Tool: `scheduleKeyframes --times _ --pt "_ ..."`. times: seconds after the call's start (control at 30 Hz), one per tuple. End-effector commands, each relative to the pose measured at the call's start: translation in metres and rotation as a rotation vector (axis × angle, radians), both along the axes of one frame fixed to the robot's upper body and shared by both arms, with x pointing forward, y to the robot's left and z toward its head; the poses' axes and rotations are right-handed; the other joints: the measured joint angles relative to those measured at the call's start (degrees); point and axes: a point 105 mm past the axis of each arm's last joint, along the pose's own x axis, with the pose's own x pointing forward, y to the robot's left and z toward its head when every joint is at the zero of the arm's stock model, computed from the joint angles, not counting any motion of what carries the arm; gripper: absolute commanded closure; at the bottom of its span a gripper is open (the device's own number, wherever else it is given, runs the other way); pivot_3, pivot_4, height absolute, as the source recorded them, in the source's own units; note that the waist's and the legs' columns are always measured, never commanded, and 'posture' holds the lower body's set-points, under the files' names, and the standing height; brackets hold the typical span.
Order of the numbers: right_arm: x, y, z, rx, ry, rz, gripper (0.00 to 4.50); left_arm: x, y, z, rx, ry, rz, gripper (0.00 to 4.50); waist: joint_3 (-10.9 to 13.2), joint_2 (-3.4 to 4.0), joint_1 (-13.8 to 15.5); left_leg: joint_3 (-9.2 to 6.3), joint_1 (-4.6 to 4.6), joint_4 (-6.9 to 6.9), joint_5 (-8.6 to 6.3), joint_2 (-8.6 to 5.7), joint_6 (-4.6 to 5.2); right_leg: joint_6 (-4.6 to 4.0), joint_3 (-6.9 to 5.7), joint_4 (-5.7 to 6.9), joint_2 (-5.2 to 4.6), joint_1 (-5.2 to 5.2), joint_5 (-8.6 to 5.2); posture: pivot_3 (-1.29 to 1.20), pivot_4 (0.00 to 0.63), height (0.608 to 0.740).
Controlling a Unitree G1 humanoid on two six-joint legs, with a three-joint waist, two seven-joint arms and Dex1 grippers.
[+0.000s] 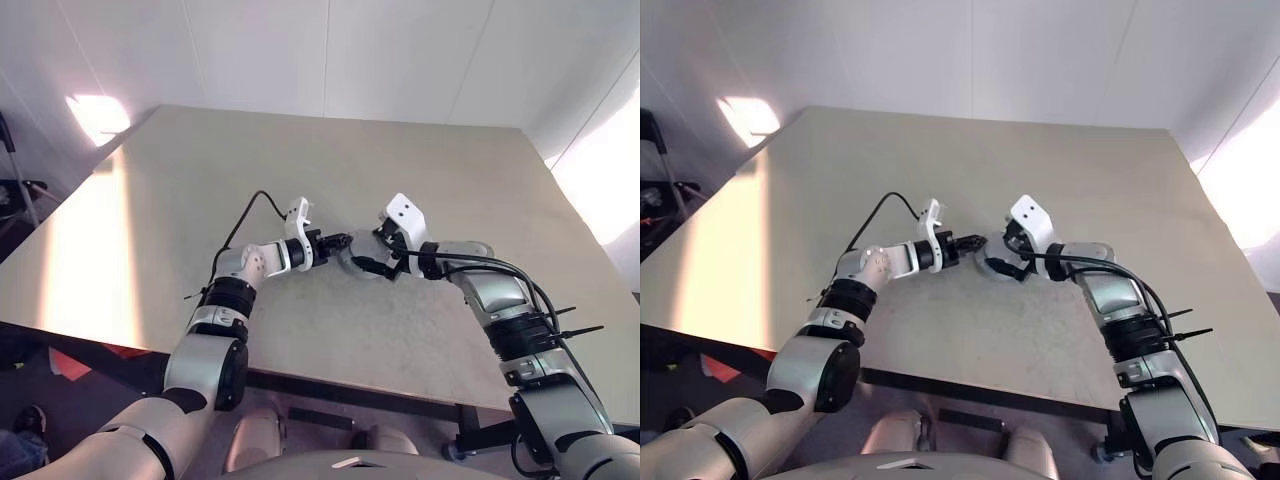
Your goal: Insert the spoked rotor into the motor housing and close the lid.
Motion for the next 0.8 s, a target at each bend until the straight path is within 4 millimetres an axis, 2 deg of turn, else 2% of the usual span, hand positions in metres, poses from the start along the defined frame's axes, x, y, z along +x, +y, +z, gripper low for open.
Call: scheduleKeyframes --times 0.03,0.17,0.27,0.37,0.43,0.6,0.7,0.8 --pt "-0.003 0.004 0.034 0.085 -0.059 0.035 0.02 -0.002 0.005 -0.015 0.069 0.035 0.008 3.84 0.06 0.00 -0.02 0.00 -0.03 -0.02 0.01 0.00 -0.01 0.00 0.00 0.01 0.00 -0.05 0.00 0.00 0.000 0.740" --pt "-0.004 0.007 0.066 0.264 -0.062 0.019 0.02 -0.002 0.005 -0.014 0.059 0.037 0.008 3.84 0.10 0.00 0.01 0.00 -0.43 -0.06 0.02 0.00 0.00 -0.01 0.00 0.03 0.00 -0.43 0.01 0.00 0.000 0.740" --pt "0.011 -0.011 0.077 0.389 -0.006 -0.132 0.02 -0.002 0.004 -0.013 0.051 0.029 0.002 3.84 0.10 0.00 0.02 0.01 -0.59 -0.06 -0.01 0.00 0.05 -0.01 0.00 0.04 0.00 -0.60 0.01 0.00 0.000 0.740" --pt "0.013 -0.026 0.071 0.398 0.051 -0.221 0.02 -0.002 0.003 -0.012 0.044 0.022 -0.004 3.84 0.12 -0.03 0.33 0.02 -0.70 -0.05 0.00 0.00 0.05 -0.01 -0.02 0.02 0.00 -0.67 0.00 0.00 0.000 0.740" --pt "0.011 -0.036 0.059 0.389 0.120 -0.285 0.02 -0.003 0.003 -0.011 0.040 0.015 -0.009 3.84 0.12 -0.03 0.33 0.03 -0.70 -0.06 0.02 0.00 0.01 -0.01 -0.02 0.02 0.00 -0.68 0.00 0.00 0.000 0.740" --pt "-0.006 -0.065 0.032 0.396 0.317 -0.427 0.02 -0.002 0.002 -0.007 0.026 -0.013 -0.017 3.84 0.17 -0.01 0.55 0.03 -0.71 -0.08 0.09 0.00 -0.12 -0.01 -0.02 0.02 0.00 -0.70 0.00 0.00 0.000 0.740" --pt "-0.018 -0.070 0.023 0.425 0.412 -0.461 0.02 -0.001 0.002 -0.005 0.021 -0.023 -0.013 3.84 0.19 0.03 0.54 0.04 -0.71 -0.09 0.10 0.00 -0.13 -0.01 -0.02 0.03 0.00 -0.72 0.00 0.00 0.000 0.740" --pt "-0.024 -0.065 0.020 0.481 0.481 -0.466 0.02 0.000 0.002 -0.004 0.020 -0.031 -0.012 3.84 0.21 0.05 0.54 0.03 -0.68 -0.15 0.11 0.00 -0.14 -0.01 -0.02 0.05 0.00 -0.74 0.00 0.00 0.000 0.740"
